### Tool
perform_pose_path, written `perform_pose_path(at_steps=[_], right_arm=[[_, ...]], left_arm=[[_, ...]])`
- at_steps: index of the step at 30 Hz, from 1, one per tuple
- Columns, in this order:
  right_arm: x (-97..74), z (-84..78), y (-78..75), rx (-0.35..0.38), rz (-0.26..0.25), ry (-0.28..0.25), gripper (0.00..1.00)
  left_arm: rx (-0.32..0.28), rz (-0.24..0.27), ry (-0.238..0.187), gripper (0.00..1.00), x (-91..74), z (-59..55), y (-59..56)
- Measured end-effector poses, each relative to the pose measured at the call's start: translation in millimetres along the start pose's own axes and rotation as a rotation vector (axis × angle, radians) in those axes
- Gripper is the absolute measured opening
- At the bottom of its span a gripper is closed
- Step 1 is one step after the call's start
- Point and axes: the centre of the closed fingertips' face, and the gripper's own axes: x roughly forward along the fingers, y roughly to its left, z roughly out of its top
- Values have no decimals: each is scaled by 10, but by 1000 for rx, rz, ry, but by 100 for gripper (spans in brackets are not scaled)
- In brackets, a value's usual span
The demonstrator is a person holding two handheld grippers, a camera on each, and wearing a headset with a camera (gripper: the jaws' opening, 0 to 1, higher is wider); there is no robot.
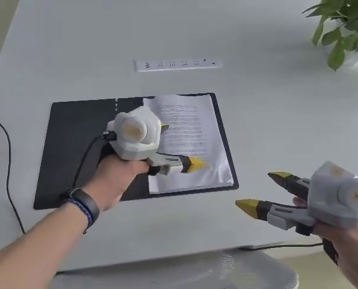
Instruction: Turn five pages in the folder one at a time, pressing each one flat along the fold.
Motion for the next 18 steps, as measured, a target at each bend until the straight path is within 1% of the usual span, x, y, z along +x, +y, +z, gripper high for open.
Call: perform_pose_path(at_steps=[2, 4, 6, 9, 10, 14, 18], right_arm=[[7, 6, -7, 0, 2, 1, 67], [14, 10, -16, 0, 3, 2, 67], [16, 15, -31, 3, 3, 2, 67], [12, 15, -54, 9, 3, 0, 67], [12, 1, -74, 12, 2, 1, 67], [6, -45, -110, 18, 1, 7, 66], [-2, -68, -145, 28, -1, 9, 66]], left_arm=[[3, -12, 11, 78, 133, -29, 1], [4, -16, 22, 79, 215, -56, -21], [4, -20, 39, 79, 305, -107, -58], [11, -32, 77, 78, 416, -219, -113], [21, -34, 98, 78, 462, -274, -127], [6, -31, 126, 76, 607, -378, -154], [0, -17, 141, 74, 720, -448, -168]])
